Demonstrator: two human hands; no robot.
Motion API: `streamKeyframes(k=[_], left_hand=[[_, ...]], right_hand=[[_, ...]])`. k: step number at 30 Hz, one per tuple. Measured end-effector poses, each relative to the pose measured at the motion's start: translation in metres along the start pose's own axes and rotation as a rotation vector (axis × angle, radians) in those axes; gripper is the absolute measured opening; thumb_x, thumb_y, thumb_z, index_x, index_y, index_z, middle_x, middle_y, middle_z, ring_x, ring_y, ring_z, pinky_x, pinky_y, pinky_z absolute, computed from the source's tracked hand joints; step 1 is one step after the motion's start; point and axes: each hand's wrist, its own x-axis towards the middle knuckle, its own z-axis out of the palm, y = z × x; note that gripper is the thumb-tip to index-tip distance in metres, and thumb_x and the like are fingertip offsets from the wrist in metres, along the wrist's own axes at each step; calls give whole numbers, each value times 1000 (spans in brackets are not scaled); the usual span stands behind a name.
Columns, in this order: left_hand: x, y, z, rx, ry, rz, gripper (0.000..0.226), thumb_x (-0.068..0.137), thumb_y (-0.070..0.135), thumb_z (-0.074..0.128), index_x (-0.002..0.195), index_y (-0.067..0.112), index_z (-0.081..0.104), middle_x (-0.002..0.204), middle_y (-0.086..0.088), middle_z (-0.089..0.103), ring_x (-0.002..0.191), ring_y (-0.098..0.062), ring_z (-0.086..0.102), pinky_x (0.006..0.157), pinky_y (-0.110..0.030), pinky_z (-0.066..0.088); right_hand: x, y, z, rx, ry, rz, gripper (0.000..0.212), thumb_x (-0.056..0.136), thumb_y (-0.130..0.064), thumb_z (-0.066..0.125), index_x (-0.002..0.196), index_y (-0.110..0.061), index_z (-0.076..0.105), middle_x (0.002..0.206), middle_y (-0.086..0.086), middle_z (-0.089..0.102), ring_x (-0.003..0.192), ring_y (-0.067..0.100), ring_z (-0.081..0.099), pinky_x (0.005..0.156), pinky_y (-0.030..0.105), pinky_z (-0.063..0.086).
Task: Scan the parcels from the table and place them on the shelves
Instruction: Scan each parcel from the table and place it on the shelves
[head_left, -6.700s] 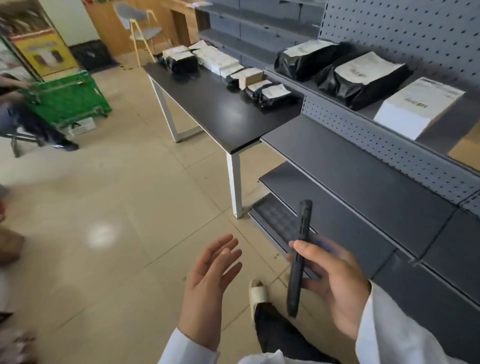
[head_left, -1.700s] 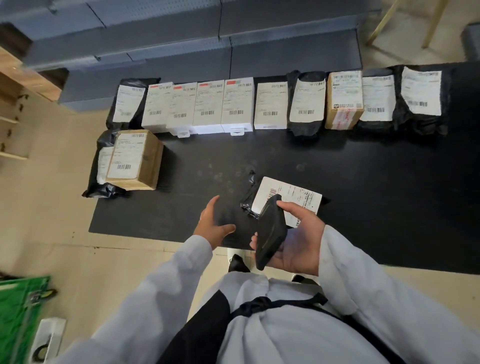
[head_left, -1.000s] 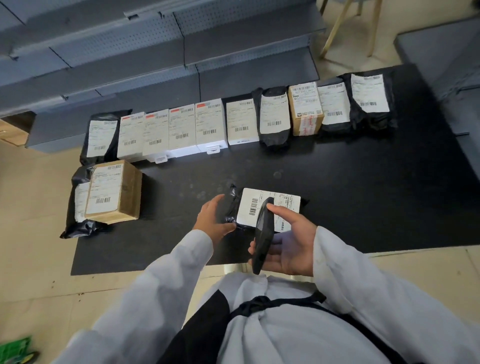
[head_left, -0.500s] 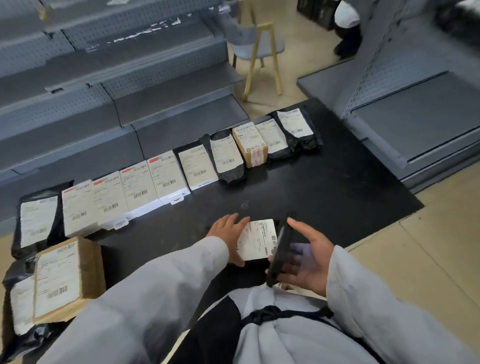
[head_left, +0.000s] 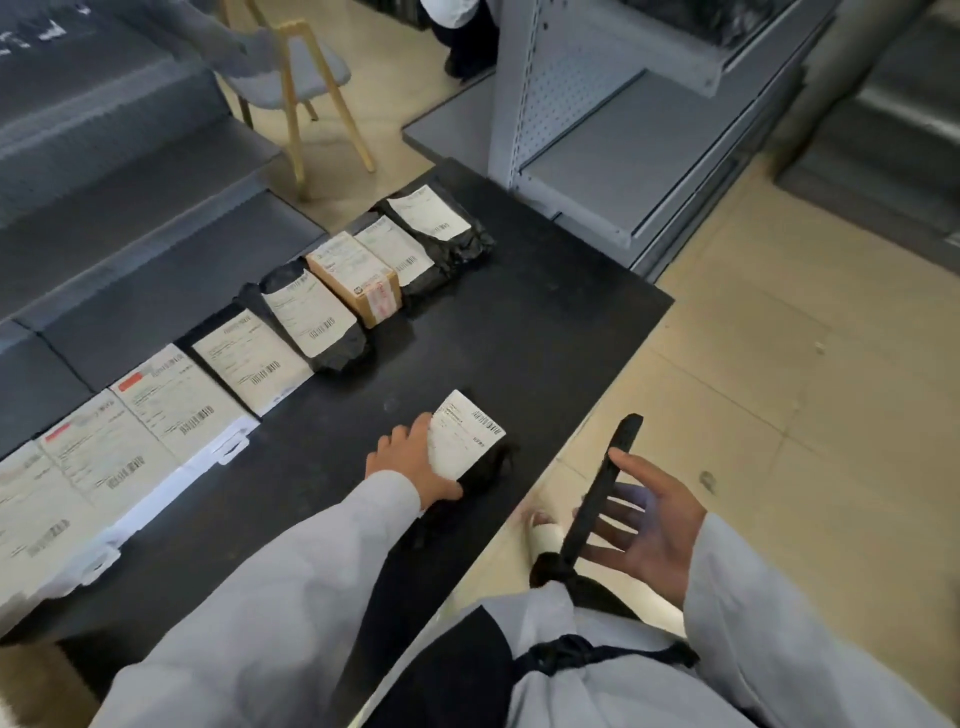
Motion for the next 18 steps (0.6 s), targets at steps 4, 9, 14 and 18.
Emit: streamKeyframes(k=[4,9,14,18], left_hand=[[-2,33,-15,-273,-26,119,109,50,57,81,142,35,26,133,0,47,125,-28,45,102,-50,44],[-24,85,-29,-582,-68,232,98,49,53,82,131,49,28,129,11,46,122,-19,47,100,-49,48],[-31,131,-37,-695,-50,264,101,52,44,86,135,45,29,128,10,43,117,-15,50,98,-36,46],[-25,171,-51,-660,-44,306,94,60,37,87,134,44,29,124,11,40,112,-10,49,89,-28,43]], right_hand=[[-1,-3,-6,-45,55,-146,47,82,-29,76,122,-7,62,111,17,62,96,36,63,82,51,59],[7,-21,-3,-130,51,-303,52,79,-21,82,126,-11,62,119,13,67,106,36,64,86,52,60],[17,-50,-17,-78,26,-386,48,75,-15,85,119,-12,65,113,14,71,104,35,69,80,49,62],[27,-84,-41,-39,-2,-426,50,74,-16,85,121,-14,66,108,11,74,101,32,71,82,51,62]])
